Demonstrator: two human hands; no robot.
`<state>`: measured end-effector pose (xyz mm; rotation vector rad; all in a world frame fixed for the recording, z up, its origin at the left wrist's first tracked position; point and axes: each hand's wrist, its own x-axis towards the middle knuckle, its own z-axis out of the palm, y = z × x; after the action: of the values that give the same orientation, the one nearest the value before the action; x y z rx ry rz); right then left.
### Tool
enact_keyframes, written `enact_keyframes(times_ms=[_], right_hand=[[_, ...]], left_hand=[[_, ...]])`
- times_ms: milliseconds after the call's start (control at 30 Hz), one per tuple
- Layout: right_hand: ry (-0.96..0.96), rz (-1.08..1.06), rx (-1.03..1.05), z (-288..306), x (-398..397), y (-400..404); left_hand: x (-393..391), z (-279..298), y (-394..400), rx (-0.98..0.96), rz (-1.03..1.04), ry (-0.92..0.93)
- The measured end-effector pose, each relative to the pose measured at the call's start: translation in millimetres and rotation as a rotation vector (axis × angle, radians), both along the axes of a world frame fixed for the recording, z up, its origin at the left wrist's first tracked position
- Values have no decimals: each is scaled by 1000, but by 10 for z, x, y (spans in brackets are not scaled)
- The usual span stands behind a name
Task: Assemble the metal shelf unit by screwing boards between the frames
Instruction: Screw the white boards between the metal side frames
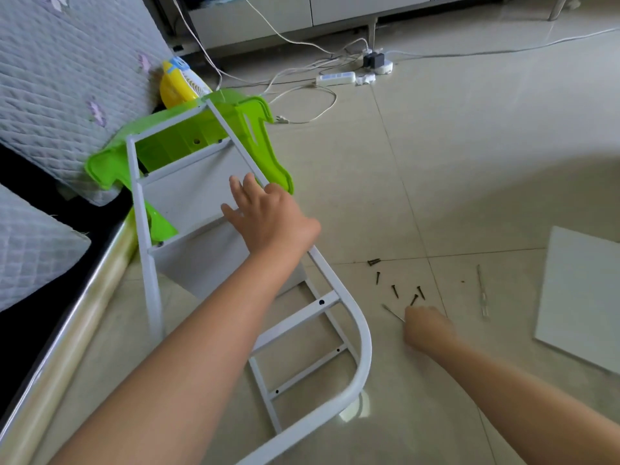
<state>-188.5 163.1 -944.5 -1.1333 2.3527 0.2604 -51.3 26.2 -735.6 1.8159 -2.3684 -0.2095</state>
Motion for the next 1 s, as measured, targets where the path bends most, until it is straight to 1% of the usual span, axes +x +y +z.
enact_keyframes(times_ms=[67, 133, 233, 367, 467, 567, 633, 767, 900, 1000], right_hand=[[-45, 55, -21, 66, 65, -92], [-112, 81, -27, 92, 144, -187], [-247, 121, -46, 41, 310, -282], [-340, 208, 11, 35, 578, -343], [-390, 223, 35, 66, 734, -429], [-446, 213, 48, 76, 883, -491], [-482, 184, 68, 63, 1021, -505], [-524, 130, 34, -68, 1325, -519], [-487, 72, -19, -173, 1477, -452], [-453, 22, 8, -224, 1605, -435]], left_hand=[[7, 12, 43, 3, 15, 15], [43, 13, 85, 49, 62, 72], [158, 1, 96, 108, 119, 105], [397, -2, 74, 210, 174, 177], [535, -7, 93, 164, 160, 117], [626, -8, 68, 48, 95, -7], [660, 3, -16, 39, 65, -78], [631, 30, -182, 121, 87, -46], [630, -40, -230, 73, 67, -23], [677, -65, -260, 56, 74, 11]])
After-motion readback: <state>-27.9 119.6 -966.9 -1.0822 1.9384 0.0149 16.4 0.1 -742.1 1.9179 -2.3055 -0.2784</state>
